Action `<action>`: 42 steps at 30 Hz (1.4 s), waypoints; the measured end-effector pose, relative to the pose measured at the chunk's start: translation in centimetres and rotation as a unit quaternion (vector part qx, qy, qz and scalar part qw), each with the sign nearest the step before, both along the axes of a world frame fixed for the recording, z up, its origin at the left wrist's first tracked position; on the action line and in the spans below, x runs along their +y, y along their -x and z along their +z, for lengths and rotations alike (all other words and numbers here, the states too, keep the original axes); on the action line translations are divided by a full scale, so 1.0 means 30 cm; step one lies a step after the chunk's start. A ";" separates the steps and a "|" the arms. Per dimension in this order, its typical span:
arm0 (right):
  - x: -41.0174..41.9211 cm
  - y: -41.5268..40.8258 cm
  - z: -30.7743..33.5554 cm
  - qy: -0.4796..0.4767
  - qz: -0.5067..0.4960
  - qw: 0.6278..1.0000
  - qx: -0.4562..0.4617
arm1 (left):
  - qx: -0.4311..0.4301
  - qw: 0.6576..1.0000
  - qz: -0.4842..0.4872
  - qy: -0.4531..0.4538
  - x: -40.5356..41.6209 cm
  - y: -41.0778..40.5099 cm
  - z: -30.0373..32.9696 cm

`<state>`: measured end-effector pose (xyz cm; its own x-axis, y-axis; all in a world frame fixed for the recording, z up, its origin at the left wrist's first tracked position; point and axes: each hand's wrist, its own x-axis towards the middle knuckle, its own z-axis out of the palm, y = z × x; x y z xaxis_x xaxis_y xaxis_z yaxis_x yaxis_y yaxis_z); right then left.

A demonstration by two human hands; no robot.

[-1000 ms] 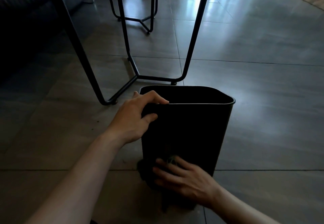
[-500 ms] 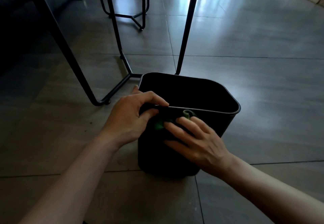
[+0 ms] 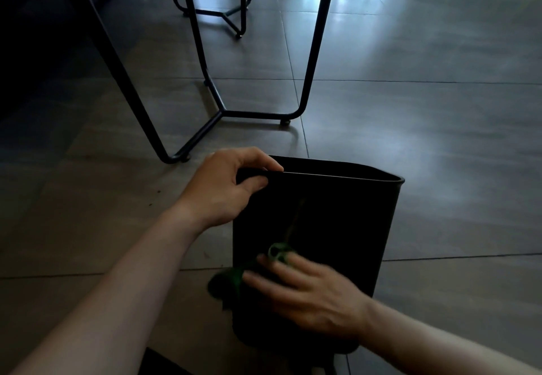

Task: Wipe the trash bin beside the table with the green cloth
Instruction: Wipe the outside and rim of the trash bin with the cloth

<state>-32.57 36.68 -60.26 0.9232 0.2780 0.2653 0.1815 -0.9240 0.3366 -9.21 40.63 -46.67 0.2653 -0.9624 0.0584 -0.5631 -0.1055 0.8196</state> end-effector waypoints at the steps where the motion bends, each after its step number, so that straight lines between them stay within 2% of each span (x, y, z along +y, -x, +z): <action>1: 0.021 0.014 -0.024 0.027 0.035 0.998 0.040 | 0.004 1.000 -0.001 -0.004 -0.001 -0.002 0.001; 3: 0.026 0.024 -0.032 0.085 0.069 0.989 0.102 | 0.011 1.000 -0.008 -0.012 -0.001 -0.007 0.003; 4: 0.015 0.017 -0.015 0.077 0.069 0.990 0.095 | 0.014 1.000 -0.009 -0.013 0.001 -0.010 0.003; 6: -0.037 -0.017 0.048 0.011 0.029 1.000 0.004 | 0.018 1.000 -0.009 -0.011 -0.004 -0.013 0.004; 8: -0.119 -0.055 0.144 -0.066 -0.044 0.991 -0.111 | 0.015 1.000 -0.015 -0.006 -0.008 -0.013 0.007; 11: -0.184 -0.085 0.217 -0.104 -0.123 0.969 -0.186 | 0.022 0.999 -0.028 -0.003 -0.014 -0.013 0.013; 13: -0.141 -0.060 0.161 -0.102 -0.112 0.973 -0.173 | 0.030 0.999 -0.022 -0.005 -0.019 -0.017 0.011; 17: -0.032 0.070 0.026 0.014 0.013 1.000 0.008 | 0.039 0.999 -0.019 -0.010 -0.013 -0.022 0.000; 18: -0.045 0.086 0.037 0.031 0.023 0.999 0.020 | 0.037 0.999 -0.019 -0.008 -0.012 -0.023 -0.002; 19: -0.073 0.087 0.063 0.027 0.018 0.999 0.000 | 0.035 0.999 -0.017 -0.007 -0.015 -0.023 -0.003; 21: -0.144 0.050 0.149 -0.006 -0.041 0.995 -0.096 | 0.034 0.999 -0.015 -0.007 -0.018 -0.026 0.000; 23: -0.217 -0.009 0.239 -0.038 -0.139 0.971 -0.190 | 0.036 0.999 -0.025 -0.009 -0.018 -0.028 0.005; 25: -0.226 -0.057 0.267 -0.064 -0.197 0.951 -0.230 | 0.037 0.999 -0.032 -0.013 -0.019 -0.028 0.008; 27: -0.168 -0.053 0.206 -0.055 -0.177 0.966 -0.182 | 0.030 0.999 -0.016 -0.011 -0.022 -0.028 0.004; 29: -0.093 0.007 0.110 -0.023 -0.121 0.990 -0.073 | 0.022 1.000 0.000 -0.009 -0.023 -0.030 -0.002; 31: -0.043 0.084 0.028 0.015 -0.066 0.998 0.015 | 0.023 1.000 0.000 -0.007 -0.021 -0.032 -0.007; 33: -0.067 0.119 0.019 0.050 -0.013 0.999 0.018 | 0.029 1.000 -0.005 -0.007 -0.020 -0.030 -0.007; 36: -0.171 0.075 0.121 0.041 -0.010 0.998 -0.051 | 0.037 0.999 -0.002 -0.006 -0.019 -0.032 -0.004; 40: -0.262 -0.046 0.262 -0.009 -0.149 0.969 -0.197 | 0.048 0.999 -0.021 -0.007 -0.018 -0.028 0.006; 42: -0.226 -0.073 0.250 -0.042 -0.190 0.957 -0.214 | 0.042 0.999 -0.023 -0.005 -0.022 -0.026 0.006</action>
